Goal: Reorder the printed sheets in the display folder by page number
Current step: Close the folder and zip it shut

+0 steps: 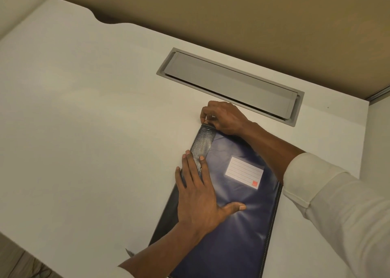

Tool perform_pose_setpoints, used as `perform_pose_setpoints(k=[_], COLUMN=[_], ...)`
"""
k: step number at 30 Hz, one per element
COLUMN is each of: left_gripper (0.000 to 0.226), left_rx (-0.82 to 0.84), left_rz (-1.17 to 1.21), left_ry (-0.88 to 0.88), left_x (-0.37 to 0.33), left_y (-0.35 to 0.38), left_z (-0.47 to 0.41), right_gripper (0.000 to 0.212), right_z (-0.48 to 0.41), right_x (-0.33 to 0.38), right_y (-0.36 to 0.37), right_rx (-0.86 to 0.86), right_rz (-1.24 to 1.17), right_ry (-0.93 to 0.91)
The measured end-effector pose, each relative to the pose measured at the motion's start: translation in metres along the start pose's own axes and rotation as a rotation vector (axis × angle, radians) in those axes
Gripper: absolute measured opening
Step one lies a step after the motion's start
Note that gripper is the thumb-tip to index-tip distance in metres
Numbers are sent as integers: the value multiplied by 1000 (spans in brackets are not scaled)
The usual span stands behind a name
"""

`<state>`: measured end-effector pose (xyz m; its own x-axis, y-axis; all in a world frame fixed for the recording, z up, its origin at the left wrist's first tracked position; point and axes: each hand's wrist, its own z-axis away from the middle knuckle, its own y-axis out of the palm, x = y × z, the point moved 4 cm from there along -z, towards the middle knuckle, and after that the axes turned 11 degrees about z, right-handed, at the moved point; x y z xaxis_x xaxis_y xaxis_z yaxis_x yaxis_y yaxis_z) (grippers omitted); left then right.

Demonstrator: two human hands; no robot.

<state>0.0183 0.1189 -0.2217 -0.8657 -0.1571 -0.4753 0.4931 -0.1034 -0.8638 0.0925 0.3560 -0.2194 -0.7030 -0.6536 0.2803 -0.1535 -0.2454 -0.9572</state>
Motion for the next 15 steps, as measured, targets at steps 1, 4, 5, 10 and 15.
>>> perform_pose_setpoints(k=[1, 4, 5, 10, 15], left_gripper=[156, 156, 156, 156, 159], left_rx=[2, -2, -12, -47, 3], left_rz=[-2, -10, -9, 12, -17], left_ry=[2, 5, 6, 29, 11], left_x=[0, 1, 1, 4, 2], left_y=[1, 2, 2, 6, 3], left_z=[0, -1, 0, 1, 2], right_gripper=[16, 13, 12, 17, 22], right_z=[1, 5, 8, 42, 104], right_x=[0, 0, 0, 1, -4], right_y=[0, -1, -1, 3, 1], right_rx=[6, 15, 13, -53, -111], right_rz=[-13, -77, -99, -206, -180], right_ry=[12, 86, 123, 318, 470])
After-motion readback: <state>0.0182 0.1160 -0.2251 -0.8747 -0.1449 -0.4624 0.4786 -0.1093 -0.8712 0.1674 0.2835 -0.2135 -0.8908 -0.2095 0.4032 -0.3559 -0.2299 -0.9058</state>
